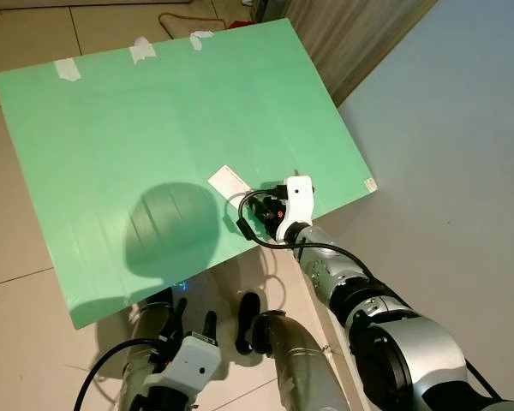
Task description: Hang keys on a hook
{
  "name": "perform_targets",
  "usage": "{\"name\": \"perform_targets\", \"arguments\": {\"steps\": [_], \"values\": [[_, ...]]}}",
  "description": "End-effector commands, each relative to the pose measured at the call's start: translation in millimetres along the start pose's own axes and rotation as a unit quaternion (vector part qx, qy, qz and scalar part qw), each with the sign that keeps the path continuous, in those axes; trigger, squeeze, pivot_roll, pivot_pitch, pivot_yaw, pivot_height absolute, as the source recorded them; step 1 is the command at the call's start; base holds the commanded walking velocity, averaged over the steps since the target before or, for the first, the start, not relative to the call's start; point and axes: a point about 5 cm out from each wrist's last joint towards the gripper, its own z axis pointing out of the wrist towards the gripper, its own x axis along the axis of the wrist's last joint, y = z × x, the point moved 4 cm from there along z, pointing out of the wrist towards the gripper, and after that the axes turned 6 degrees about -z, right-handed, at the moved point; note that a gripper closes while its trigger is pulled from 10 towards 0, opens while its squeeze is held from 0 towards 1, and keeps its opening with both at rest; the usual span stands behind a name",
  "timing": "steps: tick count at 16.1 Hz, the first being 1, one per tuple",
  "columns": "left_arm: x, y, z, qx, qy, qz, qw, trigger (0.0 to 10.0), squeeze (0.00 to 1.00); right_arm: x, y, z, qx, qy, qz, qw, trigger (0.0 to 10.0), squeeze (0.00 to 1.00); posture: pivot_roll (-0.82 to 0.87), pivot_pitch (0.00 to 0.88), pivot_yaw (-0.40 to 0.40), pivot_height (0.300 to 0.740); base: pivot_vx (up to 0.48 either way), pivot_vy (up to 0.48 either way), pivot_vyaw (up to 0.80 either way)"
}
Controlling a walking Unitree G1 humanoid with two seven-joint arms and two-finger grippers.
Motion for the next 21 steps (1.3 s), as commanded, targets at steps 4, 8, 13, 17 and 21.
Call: {"name": "perform_targets", "arguments": {"steps": [4,8,13,17,21], "values": [[-3.0,13.1,-7.7,-0.015,-0.014,-0.008,1.0,10.0,0.0,-22.2,-49.2,6.2,0.038,-0.031,0.024,0.999,10.0,0.0,0.37,0.525,-0.309,0.74,0.0,0.0,0.0],[-2.1,13.4,-7.5,-0.015,-0.013,-0.006,1.0,10.0,0.0,-26.2,-47.6,5.9,0.02,-0.041,0.02,0.999,10.0,0.0,0.37,0.529,-0.308,0.74,0.0,0.0,0.0],[-1.5,10.9,-5.2,-0.012,-0.011,-0.003,1.0,10.0,0.0,-24.5,-52.3,7.2,0.021,-0.036,0.03,0.999,0.0,0.0,0.37,0.53,-0.31,0.74,0.0,0.0,0.0],[-2.5,11.8,-4.3,-0.013,-0.012,-0.002,1.0,10.0,0.0,-24.4,-51.0,7.3,0.017,-0.038,0.017,0.999,10.0,0.0,0.36,0.526,-0.312,0.74,0.0,0.0,0.0],[-4.0,13.8,4.0,-0.003,-0.035,-0.035,0.999,10.0,0.0,-25.3,-46.8,5.5,0.022,-0.035,0.007,0.999,10.0,1.0,0.34,0.522,-0.313,0.74,0.0,0.0,0.0]]}}
